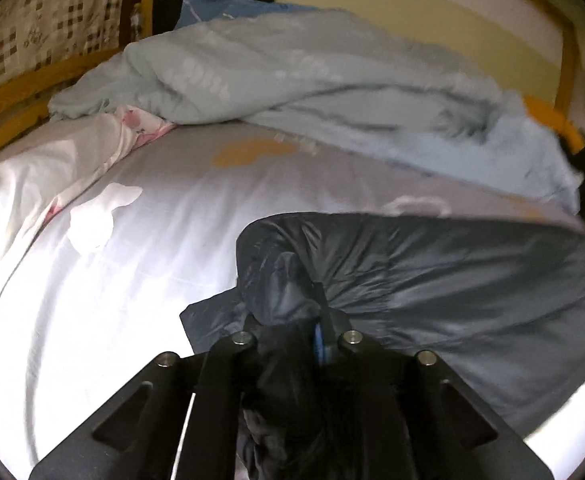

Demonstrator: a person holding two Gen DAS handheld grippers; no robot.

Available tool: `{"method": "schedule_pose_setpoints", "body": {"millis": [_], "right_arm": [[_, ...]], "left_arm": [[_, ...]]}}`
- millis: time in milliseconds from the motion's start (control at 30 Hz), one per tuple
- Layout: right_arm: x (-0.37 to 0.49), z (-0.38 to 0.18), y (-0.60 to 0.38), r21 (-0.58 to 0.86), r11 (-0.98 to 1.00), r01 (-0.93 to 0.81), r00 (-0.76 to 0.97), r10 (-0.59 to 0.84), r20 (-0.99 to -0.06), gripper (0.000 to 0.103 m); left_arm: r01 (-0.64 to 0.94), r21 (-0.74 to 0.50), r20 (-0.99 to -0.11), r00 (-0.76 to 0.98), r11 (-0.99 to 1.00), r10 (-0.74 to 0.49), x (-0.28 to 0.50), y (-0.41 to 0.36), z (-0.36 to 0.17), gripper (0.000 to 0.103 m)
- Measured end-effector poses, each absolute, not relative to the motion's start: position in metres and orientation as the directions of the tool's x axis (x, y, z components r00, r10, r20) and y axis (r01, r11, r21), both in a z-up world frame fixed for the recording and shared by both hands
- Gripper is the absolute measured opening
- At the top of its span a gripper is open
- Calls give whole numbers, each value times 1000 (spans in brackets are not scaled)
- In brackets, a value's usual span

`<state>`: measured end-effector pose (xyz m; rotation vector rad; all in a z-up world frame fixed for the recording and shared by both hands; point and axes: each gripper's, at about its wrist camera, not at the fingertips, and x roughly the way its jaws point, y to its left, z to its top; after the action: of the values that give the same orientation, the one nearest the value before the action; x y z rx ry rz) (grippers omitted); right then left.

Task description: Fold large clothes

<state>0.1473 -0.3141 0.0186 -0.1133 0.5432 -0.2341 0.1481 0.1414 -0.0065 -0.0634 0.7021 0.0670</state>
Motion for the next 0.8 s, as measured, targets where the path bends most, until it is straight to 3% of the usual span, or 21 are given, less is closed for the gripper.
{"method": "schedule_pose_setpoints", "body": {"millis": [67,100,233,300,367,500,567,667,800], "right_arm": [[152,6,-306,-372,884,284,790,-435,-432,5],[151,5,-307,-400,864,307,777,-470,-419,5],[127,25,-342,-155,938,309,801,-344,-490,5],[107,40,-353,-78,951,299,828,-299,-474,5],[85,58,-353,-62,959,275,864,-275,-422,5],[60,73,-325,-119,972,200,896,-231,-380,27],[51,66,-308,-95,990,105,897,-136,-421,27],[48,48,-287,-72,997,-3,869,-33,-494,27],[55,21,-260,-129,991,-47,832,-32,-553,27]], "left_arm": [[-89,101,-635,761,991,133,155,128,-17,14],[-89,157,-629,759,984,169,157,122,-21,14],[-109,146,-584,793,983,174,148,126,-14,17],[-120,198,-417,888,973,195,120,123,0,24],[-164,280,-300,921,946,248,98,112,11,51],[-209,267,-134,959,941,251,44,97,41,51],[-202,261,-76,971,944,228,18,86,50,51],[-48,161,-150,986,986,73,-1,75,52,51],[116,-33,-353,928,993,-121,14,51,22,49]]}}
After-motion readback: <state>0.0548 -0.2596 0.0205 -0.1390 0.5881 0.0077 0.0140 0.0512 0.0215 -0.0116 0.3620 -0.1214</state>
